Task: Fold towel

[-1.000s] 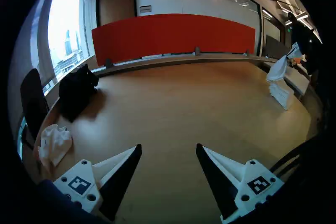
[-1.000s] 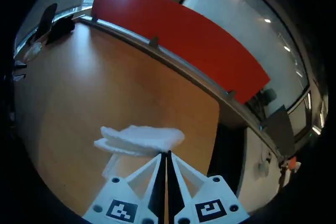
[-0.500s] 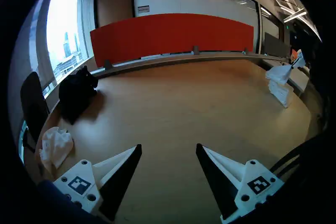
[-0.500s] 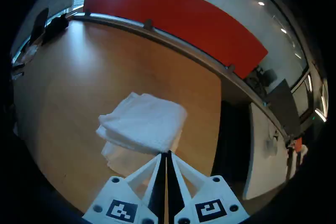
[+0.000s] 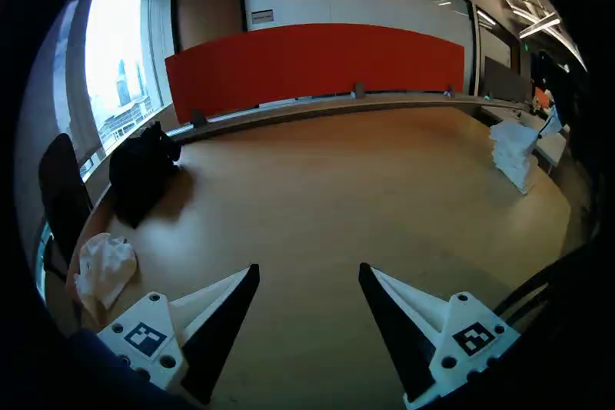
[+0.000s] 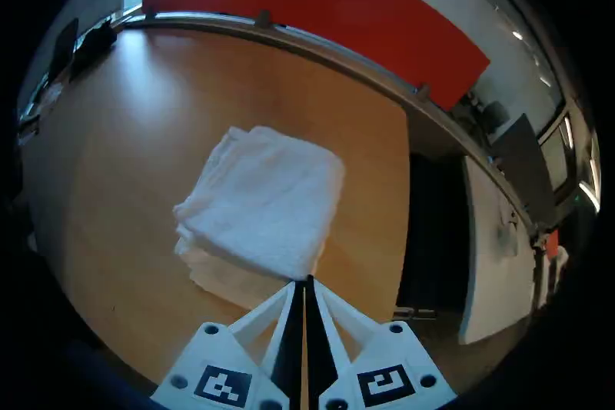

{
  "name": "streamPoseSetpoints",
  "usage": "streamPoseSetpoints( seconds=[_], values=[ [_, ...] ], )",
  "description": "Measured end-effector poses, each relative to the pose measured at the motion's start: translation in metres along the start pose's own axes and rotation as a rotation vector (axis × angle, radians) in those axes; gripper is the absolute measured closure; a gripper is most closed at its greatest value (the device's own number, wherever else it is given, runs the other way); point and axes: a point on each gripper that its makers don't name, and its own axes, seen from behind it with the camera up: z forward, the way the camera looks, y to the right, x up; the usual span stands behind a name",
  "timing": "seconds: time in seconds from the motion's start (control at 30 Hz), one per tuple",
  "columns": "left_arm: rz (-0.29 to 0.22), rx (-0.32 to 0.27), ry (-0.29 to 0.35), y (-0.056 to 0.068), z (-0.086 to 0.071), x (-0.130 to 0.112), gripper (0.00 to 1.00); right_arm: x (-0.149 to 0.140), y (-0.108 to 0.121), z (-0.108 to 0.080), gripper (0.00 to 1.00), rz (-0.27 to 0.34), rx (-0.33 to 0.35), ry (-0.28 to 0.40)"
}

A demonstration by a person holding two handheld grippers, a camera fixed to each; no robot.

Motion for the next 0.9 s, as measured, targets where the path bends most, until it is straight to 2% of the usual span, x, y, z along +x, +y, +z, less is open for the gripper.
streamPoseSetpoints(
  seconds=[0.9],
  values=[
    [0.001,0.009,-0.008,-0.002,0.000,-0.002,0.04,-0.037,0.000,0.011,0.99,0.031,0.011,-0.074]
  ],
)
